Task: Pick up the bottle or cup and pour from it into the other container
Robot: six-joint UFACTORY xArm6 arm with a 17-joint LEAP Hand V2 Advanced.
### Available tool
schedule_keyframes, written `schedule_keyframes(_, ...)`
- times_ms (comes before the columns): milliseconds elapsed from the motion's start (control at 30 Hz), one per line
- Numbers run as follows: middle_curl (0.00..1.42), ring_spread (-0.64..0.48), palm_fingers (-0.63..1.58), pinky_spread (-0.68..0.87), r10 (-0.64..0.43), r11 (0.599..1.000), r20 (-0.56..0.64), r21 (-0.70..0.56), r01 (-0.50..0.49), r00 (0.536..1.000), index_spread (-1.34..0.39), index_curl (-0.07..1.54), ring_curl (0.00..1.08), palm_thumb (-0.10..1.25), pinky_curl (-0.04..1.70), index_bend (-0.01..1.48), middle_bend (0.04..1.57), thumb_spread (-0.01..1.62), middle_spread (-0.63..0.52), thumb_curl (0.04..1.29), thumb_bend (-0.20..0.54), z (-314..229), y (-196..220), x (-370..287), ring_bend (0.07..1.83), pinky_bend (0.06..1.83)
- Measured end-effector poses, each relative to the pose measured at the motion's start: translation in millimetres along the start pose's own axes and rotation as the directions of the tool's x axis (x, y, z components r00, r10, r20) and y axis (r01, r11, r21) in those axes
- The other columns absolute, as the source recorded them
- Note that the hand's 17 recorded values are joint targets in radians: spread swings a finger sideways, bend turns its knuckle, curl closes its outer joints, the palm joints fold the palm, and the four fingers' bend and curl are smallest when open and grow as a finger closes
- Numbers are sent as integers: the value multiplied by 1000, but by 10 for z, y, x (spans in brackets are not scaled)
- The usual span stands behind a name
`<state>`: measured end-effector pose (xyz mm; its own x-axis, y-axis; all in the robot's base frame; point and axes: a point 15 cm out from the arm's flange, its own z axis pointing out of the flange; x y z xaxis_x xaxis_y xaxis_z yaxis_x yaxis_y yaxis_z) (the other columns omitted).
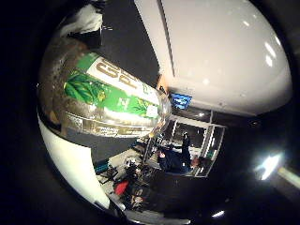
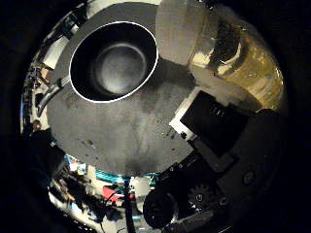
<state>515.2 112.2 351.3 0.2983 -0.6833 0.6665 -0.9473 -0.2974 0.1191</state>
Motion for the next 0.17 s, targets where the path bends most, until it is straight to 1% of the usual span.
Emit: schedule_keyframes(167,668,-236,1145,-202,7,1000,4,8,-7,1000,-186,761,840,1034,1010,1194,1400,697,-100,906,-18,-36,18,42,1289,1304)
